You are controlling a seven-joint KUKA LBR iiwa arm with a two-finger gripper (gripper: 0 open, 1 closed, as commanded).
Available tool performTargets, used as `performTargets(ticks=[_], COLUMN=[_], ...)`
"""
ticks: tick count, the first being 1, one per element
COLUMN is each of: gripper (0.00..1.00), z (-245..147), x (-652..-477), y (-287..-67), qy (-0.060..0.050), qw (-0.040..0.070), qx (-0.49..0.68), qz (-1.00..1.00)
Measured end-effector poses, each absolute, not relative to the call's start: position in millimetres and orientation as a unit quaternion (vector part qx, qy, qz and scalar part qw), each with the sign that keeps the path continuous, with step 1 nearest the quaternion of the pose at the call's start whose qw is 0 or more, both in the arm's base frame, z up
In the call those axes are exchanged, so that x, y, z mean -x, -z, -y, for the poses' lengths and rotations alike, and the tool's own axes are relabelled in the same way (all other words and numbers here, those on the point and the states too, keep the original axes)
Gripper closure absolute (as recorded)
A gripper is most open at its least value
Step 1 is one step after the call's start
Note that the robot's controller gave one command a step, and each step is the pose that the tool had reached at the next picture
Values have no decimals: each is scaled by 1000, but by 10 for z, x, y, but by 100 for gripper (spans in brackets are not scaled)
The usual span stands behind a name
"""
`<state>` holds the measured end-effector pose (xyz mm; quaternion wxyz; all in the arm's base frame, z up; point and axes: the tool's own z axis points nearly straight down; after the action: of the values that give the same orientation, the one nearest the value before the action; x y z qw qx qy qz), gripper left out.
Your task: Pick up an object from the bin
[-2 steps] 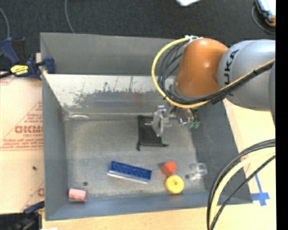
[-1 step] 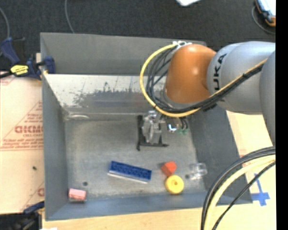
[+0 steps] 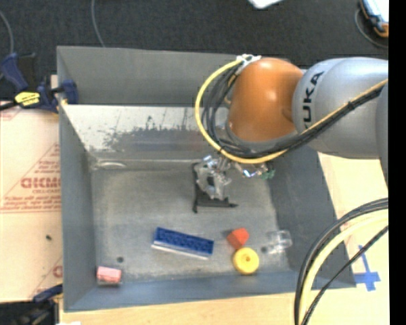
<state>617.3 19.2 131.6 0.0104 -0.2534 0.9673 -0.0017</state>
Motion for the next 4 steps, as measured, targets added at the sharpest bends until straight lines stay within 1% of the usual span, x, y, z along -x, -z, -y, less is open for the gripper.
performTargets(ticks=[1,2,3,4], gripper=[0,0,0,100], z=[63,63,301,232], x=[-6179,-6179,-6324,-6216], y=[-1270,-1270,-722,-732], qy=[-1,-1,1,-1], qw=[8,8,9,10], qx=[126,126,294,239], qz=[-992,-992,-956,-971])
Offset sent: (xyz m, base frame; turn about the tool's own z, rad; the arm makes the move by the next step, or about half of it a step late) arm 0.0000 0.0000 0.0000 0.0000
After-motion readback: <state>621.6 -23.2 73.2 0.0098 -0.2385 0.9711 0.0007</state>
